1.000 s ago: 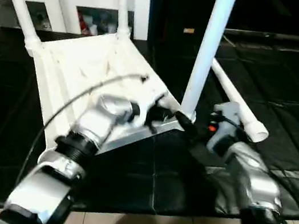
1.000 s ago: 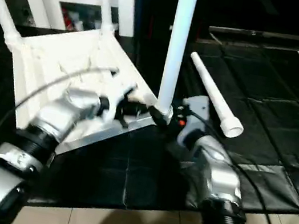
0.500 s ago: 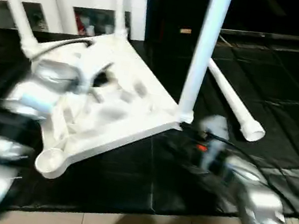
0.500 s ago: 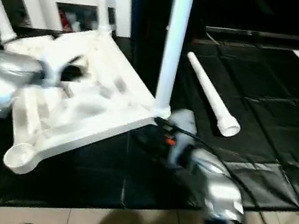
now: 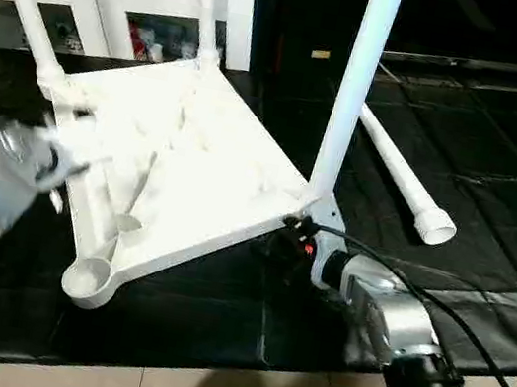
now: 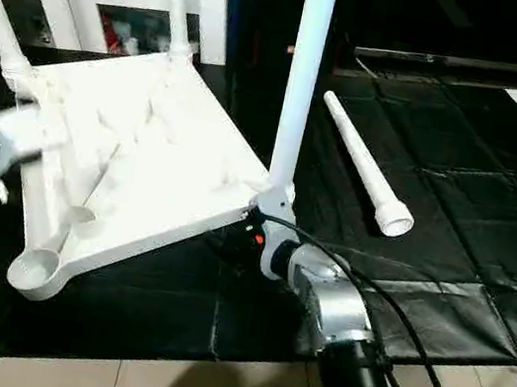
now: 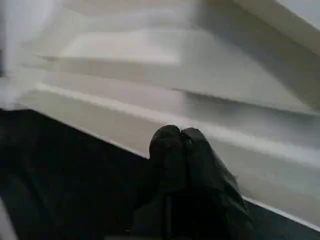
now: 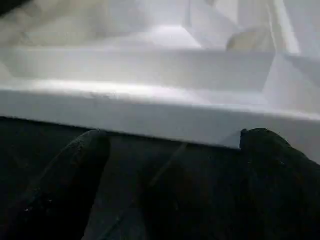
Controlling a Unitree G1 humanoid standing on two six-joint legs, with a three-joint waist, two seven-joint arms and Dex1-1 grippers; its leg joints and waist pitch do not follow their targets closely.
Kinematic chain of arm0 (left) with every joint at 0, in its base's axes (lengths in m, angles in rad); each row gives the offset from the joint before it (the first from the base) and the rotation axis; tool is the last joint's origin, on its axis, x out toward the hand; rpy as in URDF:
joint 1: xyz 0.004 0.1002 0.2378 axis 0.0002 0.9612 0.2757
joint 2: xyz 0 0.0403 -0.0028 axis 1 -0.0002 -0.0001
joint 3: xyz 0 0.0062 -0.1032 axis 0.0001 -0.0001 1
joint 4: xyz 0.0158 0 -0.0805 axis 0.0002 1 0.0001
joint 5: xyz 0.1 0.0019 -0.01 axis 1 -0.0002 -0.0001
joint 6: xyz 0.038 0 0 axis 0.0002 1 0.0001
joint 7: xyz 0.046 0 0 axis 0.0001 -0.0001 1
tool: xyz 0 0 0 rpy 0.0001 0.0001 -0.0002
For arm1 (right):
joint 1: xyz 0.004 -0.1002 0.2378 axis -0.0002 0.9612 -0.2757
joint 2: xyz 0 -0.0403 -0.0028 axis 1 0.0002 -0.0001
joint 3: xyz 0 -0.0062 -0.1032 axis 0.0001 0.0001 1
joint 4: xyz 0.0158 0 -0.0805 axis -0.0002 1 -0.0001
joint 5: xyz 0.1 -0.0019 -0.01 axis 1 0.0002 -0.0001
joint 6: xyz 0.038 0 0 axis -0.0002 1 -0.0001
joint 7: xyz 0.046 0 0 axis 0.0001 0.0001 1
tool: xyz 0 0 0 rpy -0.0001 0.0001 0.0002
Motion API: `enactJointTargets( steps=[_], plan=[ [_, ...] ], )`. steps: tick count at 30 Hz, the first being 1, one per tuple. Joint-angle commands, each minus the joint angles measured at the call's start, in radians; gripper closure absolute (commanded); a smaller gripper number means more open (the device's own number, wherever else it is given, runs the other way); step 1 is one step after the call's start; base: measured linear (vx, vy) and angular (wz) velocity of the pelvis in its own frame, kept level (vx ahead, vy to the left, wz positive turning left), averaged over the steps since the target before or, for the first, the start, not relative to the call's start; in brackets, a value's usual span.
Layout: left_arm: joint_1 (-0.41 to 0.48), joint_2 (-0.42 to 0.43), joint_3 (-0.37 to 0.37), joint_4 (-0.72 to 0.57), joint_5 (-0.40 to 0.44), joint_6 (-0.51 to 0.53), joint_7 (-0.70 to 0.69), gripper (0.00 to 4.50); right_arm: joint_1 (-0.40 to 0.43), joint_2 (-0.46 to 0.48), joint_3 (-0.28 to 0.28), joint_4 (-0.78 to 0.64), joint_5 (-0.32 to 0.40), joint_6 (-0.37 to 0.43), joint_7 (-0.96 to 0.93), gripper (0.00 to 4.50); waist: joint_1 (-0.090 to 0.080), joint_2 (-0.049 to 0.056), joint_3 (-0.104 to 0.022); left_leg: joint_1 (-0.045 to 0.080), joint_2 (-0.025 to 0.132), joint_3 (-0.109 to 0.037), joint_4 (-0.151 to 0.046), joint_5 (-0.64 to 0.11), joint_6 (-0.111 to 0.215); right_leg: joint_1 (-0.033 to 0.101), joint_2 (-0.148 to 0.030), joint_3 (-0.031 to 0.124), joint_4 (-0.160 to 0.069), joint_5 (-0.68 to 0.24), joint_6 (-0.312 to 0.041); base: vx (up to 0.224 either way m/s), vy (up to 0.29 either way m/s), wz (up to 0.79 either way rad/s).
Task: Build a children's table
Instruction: Rotate table base
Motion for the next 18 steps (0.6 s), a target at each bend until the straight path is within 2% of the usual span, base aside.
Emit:
enactJointTargets(
  steps=[1, 2, 4, 6, 7, 8, 10, 12, 14, 16, 17, 18],
  plan=[
    [0.012, 0.022, -0.028, -0.027, 0.021, 0.01, -0.043, 4.48, -0.029, 0.003, 0.017, 0.024, -0.016, -0.017, -0.012, 0.0, -0.003, 0.002, -0.07, 0.007, 0.043, -0.02, -0.07, -0.132, 0.032, 0.066, -0.078, 0.075, -0.058, -0.227, -0.143, 0.0, 0.0, 0.0],
    [0.03, 0.037, -0.049, -0.05, 0.019, 0.015, -0.089, 4.48, -0.041, 0.009, 0.016, 0.042, -0.014, -0.015, -0.017, 0.0, -0.001, -0.001, -0.071, 0.006, 0.044, -0.021, -0.071, -0.128, 0.034, 0.068, -0.082, 0.077, -0.055, -0.231, -0.145, 0.0, 0.0, 0.0],
    [0.053, 0.049, -0.062, -0.083, -0.001, 0.02, -0.141, 4.48, -0.051, 0.016, 0.02, 0.06, -0.018, -0.019, -0.018, 0.0, -0.003, -0.001, -0.067, 0.005, 0.045, -0.021, -0.071, -0.133, 0.032, 0.065, -0.082, 0.079, -0.056, -0.243, -0.145, 0.0, 0.0, 0.0],
    [0.076, 0.061, -0.075, -0.117, -0.023, 0.019, -0.19, 4.48, -0.065, 0.021, 0.032, 0.089, -0.038, -0.032, -0.02, 0.0, -0.004, -0.001, -0.066, 0.008, 0.045, -0.02, -0.073, -0.153, 0.026, 0.064, -0.082, 0.079, -0.06, -0.272, -0.145, 0.0, 0.0, 0.0],
    [0.1, 0.07, -0.085, -0.154, -0.052, 0.015, -0.24, 4.48, -0.086, 0.036, 0.025, 0.127, -0.045, -0.05, -0.035, 0.0, -0.005, -0.004, -0.064, 0.009, 0.045, -0.019, -0.074, -0.164, 0.021, 0.062, -0.082, 0.08, -0.06, -0.282, -0.146, 0.0, 0.0, 0.0],
    [0.106, 0.072, -0.086, -0.163, -0.062, 0.012, -0.253, 4.48, -0.091, 0.039, 0.023, 0.135, -0.046, -0.052, -0.038, 0.0, -0.006, -0.002, -0.061, 0.01, 0.047, -0.02, -0.076, -0.182, 0.016, 0.061, -0.082, 0.081, -0.062, -0.296, -0.15, 0.0, 0.0, 0.0],
    [0.128, 0.079, -0.095, -0.205, -0.1, 0.006, -0.31, 4.48, -0.114, 0.048, 0.022, 0.176, -0.056, -0.074, -0.058, 0.0, -0.01, -0.004, -0.056, 0.011, 0.044, -0.021, -0.08, -0.226, 0.007, 0.063, -0.082, 0.081, -0.068, -0.35, -0.141, 0.0, 0.0, 0.0],
    [0.147, 0.092, -0.11, -0.243, -0.119, 0.006, -0.359, 4.48, -0.135, 0.056, 0.016, 0.215, -0.063, -0.093, -0.082, 0.0, -0.014, -0.001, -0.051, 0.02, 0.044, -0.024, -0.083, -0.277, -0.007, 0.06, -0.082, 0.079, -0.076, -0.418, -0.122, 0.0, 0.0, 0.0],
    [0.175, 0.107, -0.124, -0.31, -0.163, -0.007, -0.431, 4.48, -0.179, 0.071, 0.008, 0.29, -0.07, -0.132, -0.119, 0.0, -0.022, -0.005, -0.05, 0.023, 0.044, -0.026, -0.085, -0.304, -0.013, 0.061, -0.084, 0.079, -0.079, -0.45, -0.117, 0.0, 0.0, 0.0],
    [0.18, 0.098, -0.115, -0.33, -0.193, -0.005, -0.448, 4.48, -0.191, 0.076, 0.003, 0.309, -0.071, -0.147, -0.133, 0.0, -0.031, -0.005, -0.052, 0.022, 0.045, -0.027, -0.084, -0.295, -0.018, 0.063, -0.084, 0.081, -0.073, -0.418, -0.13, 0.0, 0.0, 0.0],
    [0.183, 0.09, -0.107, -0.344, -0.21, 0.0, -0.459, 4.48, -0.199, 0.08, -0.001, 0.322, -0.072, -0.158, -0.14, 0.0, -0.034, -0.01, -0.053, 0.019, 0.045, -0.025, -0.085, -0.276, -0.017, 0.064, -0.08, 0.083, -0.069, -0.376, -0.141, 0.0, 0.0, 0.0],
    [0.185, 0.079, -0.101, -0.374, -0.237, 0.015, -0.481, 4.48, -0.212, 0.086, -0.006, 0.341, -0.07, -0.167, -0.144, 0.0, -0.035, -0.009, -0.055, 0.017, 0.044, -0.025, -0.083, -0.262, -0.017, 0.066, -0.08, 0.085, -0.063, -0.351, -0.15, 0.0, 0.0, 0.0]
  ],
)
